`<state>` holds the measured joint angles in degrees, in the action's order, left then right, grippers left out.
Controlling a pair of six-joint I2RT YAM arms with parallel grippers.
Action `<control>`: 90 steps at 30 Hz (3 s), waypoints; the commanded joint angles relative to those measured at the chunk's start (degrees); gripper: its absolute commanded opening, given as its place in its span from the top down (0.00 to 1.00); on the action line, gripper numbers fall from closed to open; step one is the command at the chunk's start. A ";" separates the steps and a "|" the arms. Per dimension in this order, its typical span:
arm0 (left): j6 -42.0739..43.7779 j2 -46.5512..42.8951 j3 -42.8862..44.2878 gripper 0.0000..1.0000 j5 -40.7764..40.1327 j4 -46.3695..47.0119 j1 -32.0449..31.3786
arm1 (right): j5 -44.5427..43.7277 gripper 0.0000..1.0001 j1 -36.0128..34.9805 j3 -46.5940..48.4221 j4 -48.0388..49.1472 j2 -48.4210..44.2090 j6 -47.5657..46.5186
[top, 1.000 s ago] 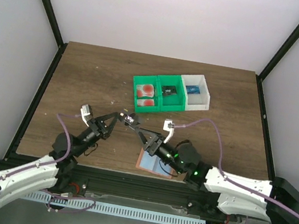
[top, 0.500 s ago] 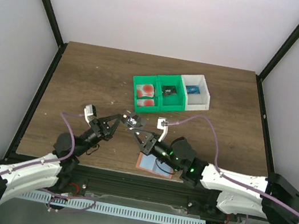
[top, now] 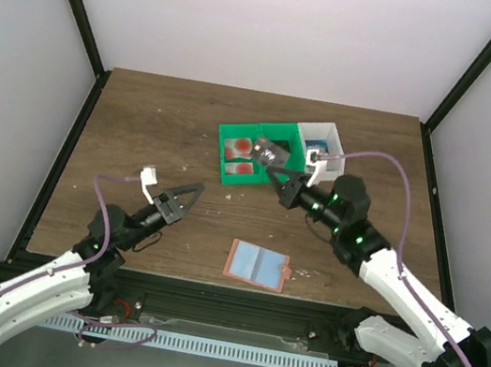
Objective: Take the credit cards out of the card holder
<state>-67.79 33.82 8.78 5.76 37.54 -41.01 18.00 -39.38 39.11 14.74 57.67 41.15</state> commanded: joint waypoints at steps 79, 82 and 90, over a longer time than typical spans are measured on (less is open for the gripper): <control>47.92 -3.77 21.63 0.00 -0.29 -53.11 0.35 | 8.18 0.75 25.09 74.41 -51.23 74.59 -20.53; 47.92 -3.85 21.59 0.00 -0.33 -53.10 0.34 | 7.48 0.71 25.10 75.17 -51.22 74.40 -19.92; 47.94 -3.70 21.55 0.00 -0.15 -52.92 0.32 | 5.92 0.64 25.06 76.49 -50.83 72.20 -17.98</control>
<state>-20.14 30.22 30.94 6.07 -15.77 -40.86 25.87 -14.92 112.14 -36.38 132.40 22.06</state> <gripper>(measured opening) 0.997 0.333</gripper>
